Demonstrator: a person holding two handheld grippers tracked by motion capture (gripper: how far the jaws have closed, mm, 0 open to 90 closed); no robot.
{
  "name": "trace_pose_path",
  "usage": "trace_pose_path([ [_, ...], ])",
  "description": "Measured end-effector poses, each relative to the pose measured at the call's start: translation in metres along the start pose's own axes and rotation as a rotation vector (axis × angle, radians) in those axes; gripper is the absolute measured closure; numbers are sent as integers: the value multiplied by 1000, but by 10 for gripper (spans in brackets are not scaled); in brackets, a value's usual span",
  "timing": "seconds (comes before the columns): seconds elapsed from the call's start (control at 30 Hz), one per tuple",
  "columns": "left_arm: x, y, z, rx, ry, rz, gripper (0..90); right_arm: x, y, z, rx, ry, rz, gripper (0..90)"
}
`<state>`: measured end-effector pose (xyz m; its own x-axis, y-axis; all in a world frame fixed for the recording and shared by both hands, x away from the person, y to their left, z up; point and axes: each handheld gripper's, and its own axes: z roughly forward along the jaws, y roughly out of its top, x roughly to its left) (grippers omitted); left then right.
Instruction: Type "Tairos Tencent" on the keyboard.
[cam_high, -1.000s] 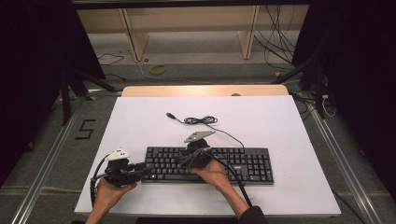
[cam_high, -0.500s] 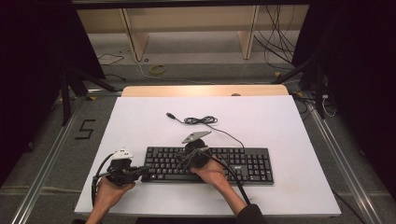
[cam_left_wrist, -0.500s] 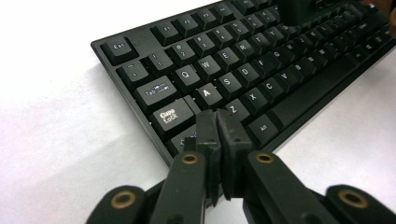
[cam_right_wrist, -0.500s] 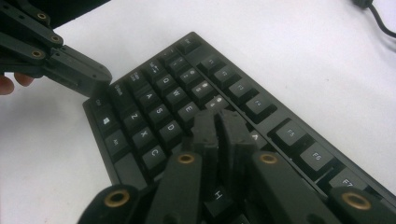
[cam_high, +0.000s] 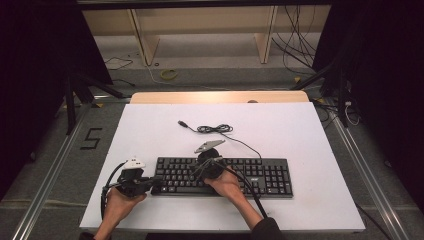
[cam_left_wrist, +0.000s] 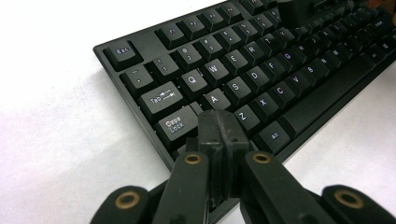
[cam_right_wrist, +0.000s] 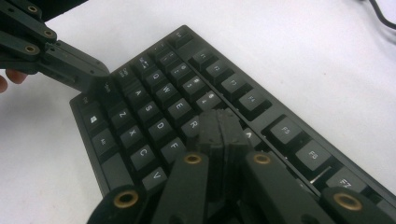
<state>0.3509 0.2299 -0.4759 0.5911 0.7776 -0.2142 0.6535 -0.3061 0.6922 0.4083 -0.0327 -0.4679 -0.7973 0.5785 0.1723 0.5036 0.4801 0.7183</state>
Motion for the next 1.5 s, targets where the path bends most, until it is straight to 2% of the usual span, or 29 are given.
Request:
trace_pose_path([
  [0.5,1,0,2,13,-4,9,890,2,0,10,23,-1,3,900],
  [1.07,1,-1,4,23,-11,3,890,1,-1,12,32,-4,4,900],
  [1.23,-1,-2,6,27,5,6,892,0,-3,15,44,0,7,900],
  [1.5,-1,-2,6,25,2,4,892,1,-2,15,46,-5,4,900],
])
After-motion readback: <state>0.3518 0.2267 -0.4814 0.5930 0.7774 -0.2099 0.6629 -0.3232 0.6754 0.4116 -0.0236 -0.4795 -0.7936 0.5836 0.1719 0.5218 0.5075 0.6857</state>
